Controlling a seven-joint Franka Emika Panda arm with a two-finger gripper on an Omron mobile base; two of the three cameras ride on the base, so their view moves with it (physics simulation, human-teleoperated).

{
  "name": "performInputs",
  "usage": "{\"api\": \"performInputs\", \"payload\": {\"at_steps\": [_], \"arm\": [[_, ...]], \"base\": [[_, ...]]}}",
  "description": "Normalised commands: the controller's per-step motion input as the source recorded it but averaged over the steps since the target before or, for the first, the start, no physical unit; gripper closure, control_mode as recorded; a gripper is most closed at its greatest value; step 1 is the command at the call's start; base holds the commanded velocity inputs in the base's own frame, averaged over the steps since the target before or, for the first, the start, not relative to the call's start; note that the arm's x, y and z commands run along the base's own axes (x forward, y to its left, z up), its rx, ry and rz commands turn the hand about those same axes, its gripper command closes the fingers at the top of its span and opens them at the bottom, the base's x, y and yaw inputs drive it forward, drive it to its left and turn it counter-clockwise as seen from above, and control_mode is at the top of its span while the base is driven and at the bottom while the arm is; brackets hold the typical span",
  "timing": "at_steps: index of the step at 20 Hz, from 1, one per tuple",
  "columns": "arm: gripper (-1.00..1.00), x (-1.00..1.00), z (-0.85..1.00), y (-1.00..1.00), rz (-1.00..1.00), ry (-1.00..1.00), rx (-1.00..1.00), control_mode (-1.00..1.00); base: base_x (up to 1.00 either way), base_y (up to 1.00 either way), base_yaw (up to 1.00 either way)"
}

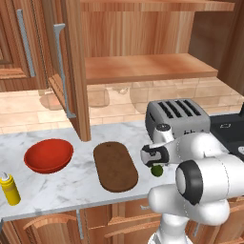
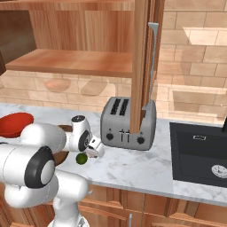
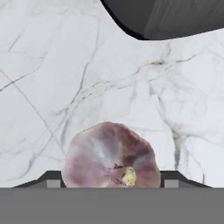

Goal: Open the cabinet. Place the bowl and condiment on the counter. Then place the lime and garlic on the cutting board.

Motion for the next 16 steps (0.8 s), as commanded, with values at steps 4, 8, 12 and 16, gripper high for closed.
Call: {"api": "performInputs", "payload": {"at_steps": [4,8,12,16], "arm": [[1.0,0.0,0.02,0.0,0.0,-0.13,0.0,-1.0],[1.0,0.0,0.21,0.0,0.0,-0.21,0.0,-1.0],[1.0,0.0,0.31,0.0,0.0,-0.18,0.0,-1.0],[1.0,0.0,0.32,0.03,0.0,-0.12,0.0,-1.0]], "base": [[0.0,0.0,0.0],[0.0,0.0,0.0],[0.0,0.0,0.0],[0.0,0.0,0.0]]}}
